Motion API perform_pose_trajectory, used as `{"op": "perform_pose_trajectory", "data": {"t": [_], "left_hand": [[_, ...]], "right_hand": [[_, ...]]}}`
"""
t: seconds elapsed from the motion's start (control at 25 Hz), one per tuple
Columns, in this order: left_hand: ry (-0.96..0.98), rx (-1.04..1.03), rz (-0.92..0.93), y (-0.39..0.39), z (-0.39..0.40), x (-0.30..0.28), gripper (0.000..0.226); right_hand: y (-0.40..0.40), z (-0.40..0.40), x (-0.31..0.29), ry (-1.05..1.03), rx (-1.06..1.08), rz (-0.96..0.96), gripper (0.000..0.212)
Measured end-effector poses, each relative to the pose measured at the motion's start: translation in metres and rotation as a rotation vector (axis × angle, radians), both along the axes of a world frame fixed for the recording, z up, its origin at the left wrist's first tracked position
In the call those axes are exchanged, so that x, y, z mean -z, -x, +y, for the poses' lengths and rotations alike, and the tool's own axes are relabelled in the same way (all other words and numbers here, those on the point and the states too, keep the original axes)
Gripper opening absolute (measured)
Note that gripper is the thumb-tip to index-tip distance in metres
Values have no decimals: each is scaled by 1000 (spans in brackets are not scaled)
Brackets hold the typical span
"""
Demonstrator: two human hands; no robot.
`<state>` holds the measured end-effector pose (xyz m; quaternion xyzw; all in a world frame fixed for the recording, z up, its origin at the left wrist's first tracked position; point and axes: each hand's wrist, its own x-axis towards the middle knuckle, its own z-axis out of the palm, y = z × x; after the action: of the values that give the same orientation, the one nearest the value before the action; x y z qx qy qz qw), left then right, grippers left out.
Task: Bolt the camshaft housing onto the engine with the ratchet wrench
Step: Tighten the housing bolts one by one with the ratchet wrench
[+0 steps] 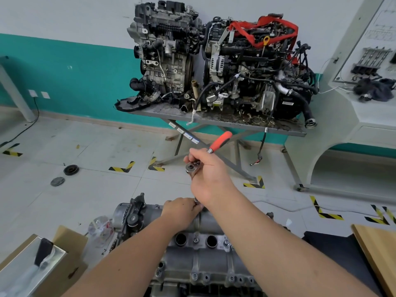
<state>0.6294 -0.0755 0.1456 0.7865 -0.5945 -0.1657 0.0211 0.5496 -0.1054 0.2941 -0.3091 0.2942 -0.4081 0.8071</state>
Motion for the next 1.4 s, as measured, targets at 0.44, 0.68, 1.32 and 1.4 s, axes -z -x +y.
{"op": "perform_pose_trajectory", "data": {"t": [0.44, 0.68, 1.32, 1.4], "left_hand": [[-28, 16, 37, -1, -3, 3, 43], [0, 3, 24, -3, -3, 4, 38], [94, -15, 100, 0, 7, 1, 38], [156, -31, 162, -1, 14, -2, 40]], "right_hand": [[39, -5, 13, 262, -502, -123, 40], [20, 0, 30, 658, 222, 161, 32], [8, -28, -48, 1501, -672, 1371, 31], [-1, -16, -40, 732, -655, 996, 18]]}}
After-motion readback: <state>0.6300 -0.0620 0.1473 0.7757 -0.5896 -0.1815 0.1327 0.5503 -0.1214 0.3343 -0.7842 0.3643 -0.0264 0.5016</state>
